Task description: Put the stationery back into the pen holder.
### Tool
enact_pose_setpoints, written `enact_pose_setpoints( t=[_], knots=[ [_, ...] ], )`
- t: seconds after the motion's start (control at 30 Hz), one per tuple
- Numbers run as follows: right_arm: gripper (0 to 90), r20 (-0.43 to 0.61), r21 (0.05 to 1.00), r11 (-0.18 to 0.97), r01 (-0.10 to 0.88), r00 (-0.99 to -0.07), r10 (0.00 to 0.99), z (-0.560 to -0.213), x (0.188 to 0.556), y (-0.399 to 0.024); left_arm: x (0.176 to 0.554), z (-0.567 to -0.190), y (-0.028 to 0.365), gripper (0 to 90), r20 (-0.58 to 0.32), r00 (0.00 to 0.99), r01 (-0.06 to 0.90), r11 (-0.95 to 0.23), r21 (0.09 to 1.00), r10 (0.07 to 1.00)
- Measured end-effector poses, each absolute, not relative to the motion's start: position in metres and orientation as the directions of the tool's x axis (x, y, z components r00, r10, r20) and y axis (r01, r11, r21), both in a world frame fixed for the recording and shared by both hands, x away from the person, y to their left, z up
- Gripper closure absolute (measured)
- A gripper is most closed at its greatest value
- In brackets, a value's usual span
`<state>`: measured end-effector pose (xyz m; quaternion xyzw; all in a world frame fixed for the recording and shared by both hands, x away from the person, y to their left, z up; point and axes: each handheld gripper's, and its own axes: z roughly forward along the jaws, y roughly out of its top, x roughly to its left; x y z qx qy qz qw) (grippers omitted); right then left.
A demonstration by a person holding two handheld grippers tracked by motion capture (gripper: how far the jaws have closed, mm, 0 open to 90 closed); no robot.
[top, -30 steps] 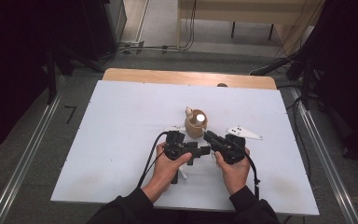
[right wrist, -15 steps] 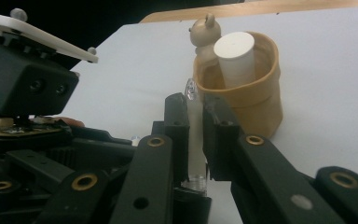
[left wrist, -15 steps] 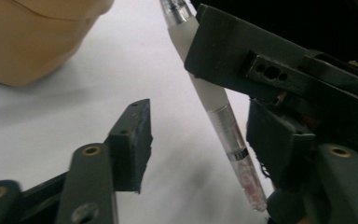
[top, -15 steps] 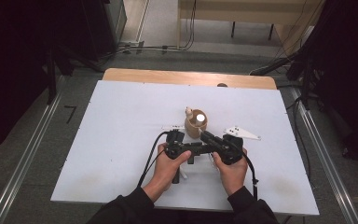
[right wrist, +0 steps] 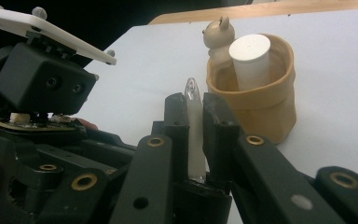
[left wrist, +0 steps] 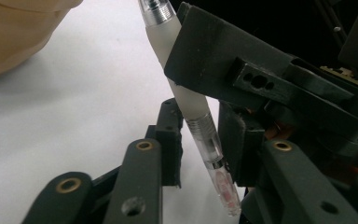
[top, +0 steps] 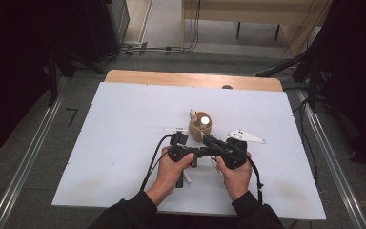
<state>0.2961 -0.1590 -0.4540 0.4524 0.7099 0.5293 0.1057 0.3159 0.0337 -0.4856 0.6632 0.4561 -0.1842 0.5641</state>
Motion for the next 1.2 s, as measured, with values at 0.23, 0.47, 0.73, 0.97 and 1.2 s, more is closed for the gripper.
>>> enact_pose_setpoints(
  t=[0.23,0.47,0.73,0.97,1.2],
  knots=[
    [78.8,0.328,0.854,0.023,0.520,-0.573,0.751,-0.452,0.295,-0.160,0.317,-0.487,0.036,76.6,-0.773,0.504,0.821,0.064,0.567,0.386],
    [77.6,0.327,0.860,0.017,0.510,-0.577,0.749,-0.448,0.294,-0.162,0.317,-0.487,0.037,80.4,-0.769,0.505,0.816,0.072,0.573,0.392],
    [67.0,0.323,0.865,0.020,0.502,-0.586,0.743,-0.444,0.292,-0.166,0.319,-0.484,0.045,80.5,-0.751,0.516,0.797,0.090,0.597,0.412],
    [50.1,0.331,0.857,0.022,0.516,-0.581,0.744,-0.444,0.294,-0.178,0.321,-0.480,0.055,80.5,-0.735,0.521,0.777,0.115,0.619,0.434],
    [38.0,0.314,0.851,0.043,0.523,-0.572,0.758,-0.446,0.295,-0.189,0.321,-0.477,0.061,80.5,-0.700,0.535,0.746,0.123,0.654,0.474]
  ],
)
